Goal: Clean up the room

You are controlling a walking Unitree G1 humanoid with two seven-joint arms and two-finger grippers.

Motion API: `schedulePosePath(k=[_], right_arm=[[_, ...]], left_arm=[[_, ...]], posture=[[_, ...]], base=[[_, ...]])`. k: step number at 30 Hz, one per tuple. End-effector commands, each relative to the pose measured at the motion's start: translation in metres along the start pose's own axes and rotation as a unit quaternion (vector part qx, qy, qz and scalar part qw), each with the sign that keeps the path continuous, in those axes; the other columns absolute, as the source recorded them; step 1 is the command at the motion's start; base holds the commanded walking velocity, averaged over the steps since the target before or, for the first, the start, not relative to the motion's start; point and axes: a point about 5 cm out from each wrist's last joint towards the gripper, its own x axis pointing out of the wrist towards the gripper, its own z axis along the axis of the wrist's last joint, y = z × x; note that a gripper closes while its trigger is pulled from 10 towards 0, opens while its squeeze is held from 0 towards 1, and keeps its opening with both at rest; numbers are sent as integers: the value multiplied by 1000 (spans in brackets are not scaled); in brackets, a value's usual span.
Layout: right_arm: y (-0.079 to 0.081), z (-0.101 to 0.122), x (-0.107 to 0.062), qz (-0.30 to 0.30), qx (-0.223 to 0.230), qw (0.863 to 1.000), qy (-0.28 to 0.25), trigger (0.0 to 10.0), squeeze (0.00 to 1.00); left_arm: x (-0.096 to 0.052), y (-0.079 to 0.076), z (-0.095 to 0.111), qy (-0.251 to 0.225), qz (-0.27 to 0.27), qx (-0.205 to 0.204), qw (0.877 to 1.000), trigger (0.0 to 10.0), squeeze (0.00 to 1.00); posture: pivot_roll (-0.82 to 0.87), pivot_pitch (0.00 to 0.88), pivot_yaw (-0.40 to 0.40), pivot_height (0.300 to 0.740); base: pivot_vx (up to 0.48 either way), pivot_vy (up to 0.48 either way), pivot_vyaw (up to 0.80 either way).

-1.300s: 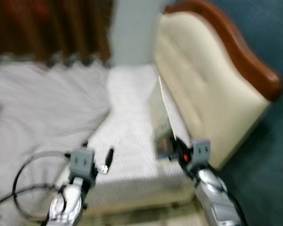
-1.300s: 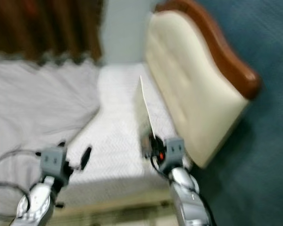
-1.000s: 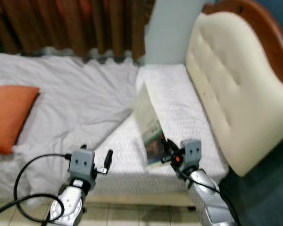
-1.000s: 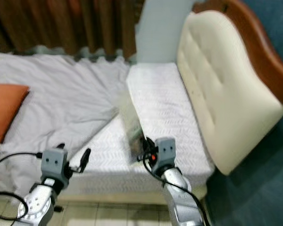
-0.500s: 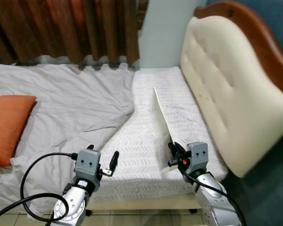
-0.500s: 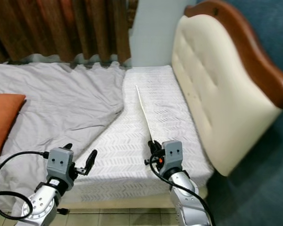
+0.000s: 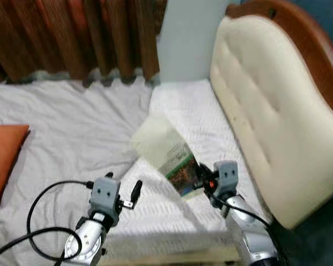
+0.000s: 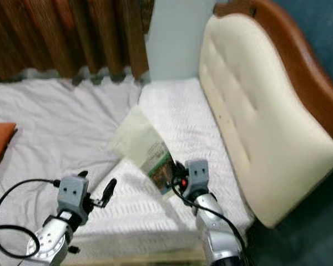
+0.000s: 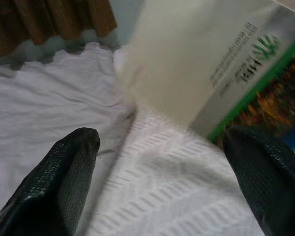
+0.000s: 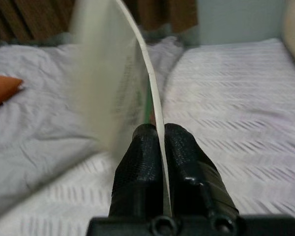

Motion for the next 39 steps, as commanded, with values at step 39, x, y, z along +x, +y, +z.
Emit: schedulePosePath(k=[39], right_arm=[[-111,-27,-11,-335,187,923,43,0,0]], left_arm=[[-81,14,58,77,-129,21,988,10000,0]], posture=[[235,488,193,740]], base=[[0,0,0]])
